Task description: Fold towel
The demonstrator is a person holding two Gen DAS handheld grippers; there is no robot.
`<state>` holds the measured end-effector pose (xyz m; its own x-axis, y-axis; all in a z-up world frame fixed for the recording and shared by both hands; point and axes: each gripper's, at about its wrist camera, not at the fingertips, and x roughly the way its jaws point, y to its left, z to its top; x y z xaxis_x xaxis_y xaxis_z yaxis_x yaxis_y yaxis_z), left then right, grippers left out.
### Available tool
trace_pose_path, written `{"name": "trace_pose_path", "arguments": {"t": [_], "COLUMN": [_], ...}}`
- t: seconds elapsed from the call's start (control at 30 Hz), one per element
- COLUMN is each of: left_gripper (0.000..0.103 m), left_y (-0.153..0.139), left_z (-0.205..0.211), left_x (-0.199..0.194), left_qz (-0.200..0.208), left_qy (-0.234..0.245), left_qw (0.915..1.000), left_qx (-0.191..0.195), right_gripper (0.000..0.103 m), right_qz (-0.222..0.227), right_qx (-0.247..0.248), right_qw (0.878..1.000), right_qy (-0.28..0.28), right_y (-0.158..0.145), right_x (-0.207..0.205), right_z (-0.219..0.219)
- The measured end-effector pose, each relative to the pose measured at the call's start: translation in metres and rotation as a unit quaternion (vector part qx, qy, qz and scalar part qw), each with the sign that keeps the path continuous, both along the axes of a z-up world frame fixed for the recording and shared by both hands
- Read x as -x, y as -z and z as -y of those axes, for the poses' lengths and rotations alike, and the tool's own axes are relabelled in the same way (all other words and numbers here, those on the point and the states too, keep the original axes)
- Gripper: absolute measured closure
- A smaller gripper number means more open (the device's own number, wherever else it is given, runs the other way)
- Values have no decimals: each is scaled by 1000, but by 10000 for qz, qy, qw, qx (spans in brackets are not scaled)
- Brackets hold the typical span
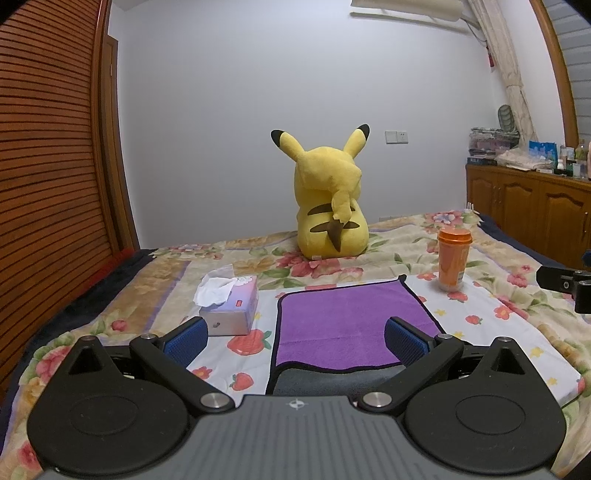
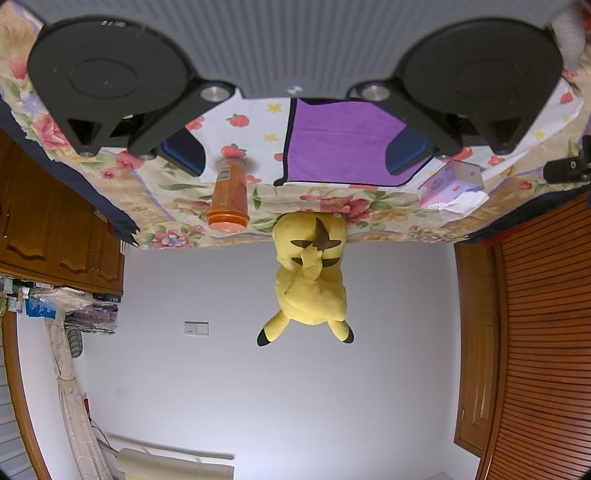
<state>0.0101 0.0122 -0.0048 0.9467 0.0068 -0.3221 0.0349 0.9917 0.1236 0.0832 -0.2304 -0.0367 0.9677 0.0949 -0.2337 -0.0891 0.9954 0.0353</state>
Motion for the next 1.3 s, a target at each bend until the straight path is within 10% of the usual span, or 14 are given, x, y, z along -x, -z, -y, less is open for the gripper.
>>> {"name": "trace_pose_path", "arguments": {"t": [1.3], "left_gripper": [0], "left_y": [20], "left_z": [1], "left_x": [-32], "left_qz": [-731], "left_qy": [75], "left_qw": [9973], "left_qx": [35], "right_gripper": [0], "right_qz": [-340], "right_qx": [164], "right_qw": [9993], "right_qy": [-56], "right_y": [10], "right_x": [-21], "right_z": [-11]}}
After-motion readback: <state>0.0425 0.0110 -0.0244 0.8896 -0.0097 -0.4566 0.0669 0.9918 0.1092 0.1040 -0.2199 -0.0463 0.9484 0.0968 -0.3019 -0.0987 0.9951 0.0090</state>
